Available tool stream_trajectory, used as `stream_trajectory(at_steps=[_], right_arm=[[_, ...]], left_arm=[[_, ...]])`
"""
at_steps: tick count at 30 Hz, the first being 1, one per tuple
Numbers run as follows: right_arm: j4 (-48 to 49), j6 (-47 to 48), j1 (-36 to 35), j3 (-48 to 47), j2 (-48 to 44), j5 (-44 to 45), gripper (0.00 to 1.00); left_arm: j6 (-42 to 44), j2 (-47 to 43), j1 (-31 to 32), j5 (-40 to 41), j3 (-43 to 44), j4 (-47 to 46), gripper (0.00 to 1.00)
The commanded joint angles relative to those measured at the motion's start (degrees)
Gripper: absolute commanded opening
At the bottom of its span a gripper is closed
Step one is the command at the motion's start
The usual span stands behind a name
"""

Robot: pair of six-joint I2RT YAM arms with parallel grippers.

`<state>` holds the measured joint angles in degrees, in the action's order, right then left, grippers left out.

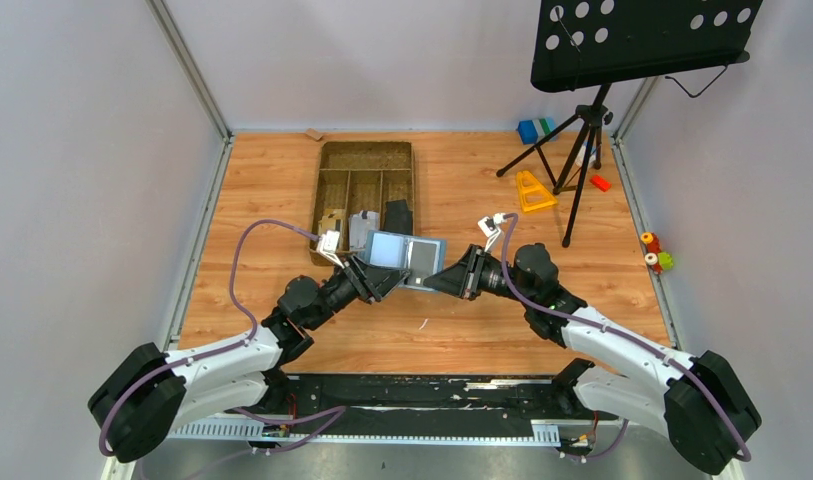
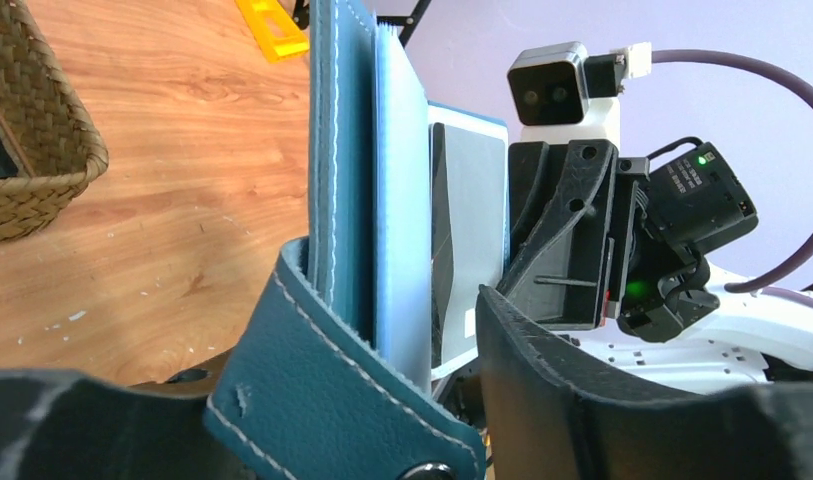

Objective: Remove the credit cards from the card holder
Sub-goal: Remove the credit card from the card holder.

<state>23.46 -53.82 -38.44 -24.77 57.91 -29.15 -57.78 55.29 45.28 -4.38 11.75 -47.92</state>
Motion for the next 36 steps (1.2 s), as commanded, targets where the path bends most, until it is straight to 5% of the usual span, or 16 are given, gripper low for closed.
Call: stream_trajectory(at_steps=[1,10,16,22,27,36], right_arm=[[4.7,-0.66,0.16,-1.04,-1.56,-1.51,0.0],[5.29,-0.69,0.19,-1.34,-1.24,-3.54,0.0],[6.11,-0.88,0.16,-1.75,-0.72,-4.98,0.02],[5.56,-0.31,0.27,-1.26,-1.69,-3.72,0.31],[2.65,1.23,0.22,-1.68,-3.39,-0.68,0.47],[1.08,1.04,0.37,-2.44,-2.18,1.39,0.32]], left_arm=[[-0.4,-0.62,0.09,2.05,1.17,-2.86,0.55],[-0.49,0.91,0.09,0.51,1.98,-2.77,0.53],[-0.7,2.53,0.07,-0.28,2.43,-3.37,0.38],[-1.1,1.59,0.08,0.5,1.68,-3.7,0.11],[-1.17,-0.26,0.08,1.04,1.27,-1.59,0.02],[-1.53,-2.28,0.12,0.35,0.61,-2.09,0.0]])
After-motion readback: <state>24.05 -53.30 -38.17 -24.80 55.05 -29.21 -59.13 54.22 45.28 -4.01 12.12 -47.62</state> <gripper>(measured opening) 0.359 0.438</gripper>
